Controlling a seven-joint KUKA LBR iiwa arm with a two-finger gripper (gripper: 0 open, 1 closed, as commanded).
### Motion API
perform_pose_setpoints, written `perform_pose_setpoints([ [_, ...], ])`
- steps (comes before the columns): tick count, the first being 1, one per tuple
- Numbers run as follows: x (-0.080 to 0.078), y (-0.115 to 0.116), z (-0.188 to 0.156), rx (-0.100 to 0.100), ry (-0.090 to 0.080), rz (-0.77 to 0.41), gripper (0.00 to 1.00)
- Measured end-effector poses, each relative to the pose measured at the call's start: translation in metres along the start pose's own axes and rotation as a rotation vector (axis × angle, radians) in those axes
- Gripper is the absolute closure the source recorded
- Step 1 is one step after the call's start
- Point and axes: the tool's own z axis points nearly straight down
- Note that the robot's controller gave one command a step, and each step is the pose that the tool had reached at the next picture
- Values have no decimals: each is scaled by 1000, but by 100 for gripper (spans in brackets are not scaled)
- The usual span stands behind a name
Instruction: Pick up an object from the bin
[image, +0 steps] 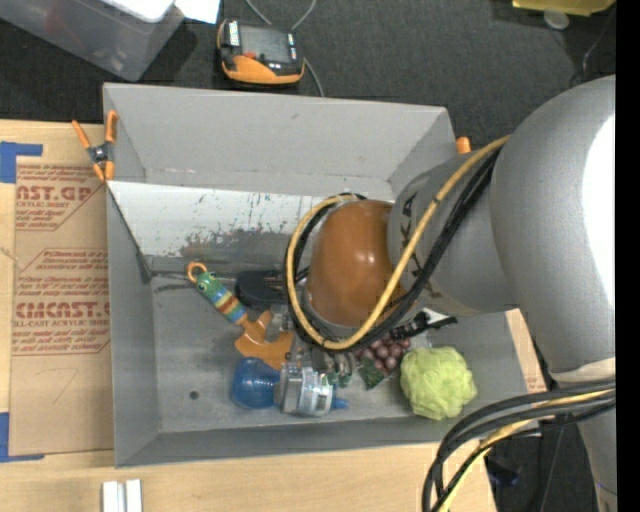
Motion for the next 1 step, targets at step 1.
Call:
perform_pose_setpoints([
  [1, 11, 10, -15, -1, 0, -147, 0],
])
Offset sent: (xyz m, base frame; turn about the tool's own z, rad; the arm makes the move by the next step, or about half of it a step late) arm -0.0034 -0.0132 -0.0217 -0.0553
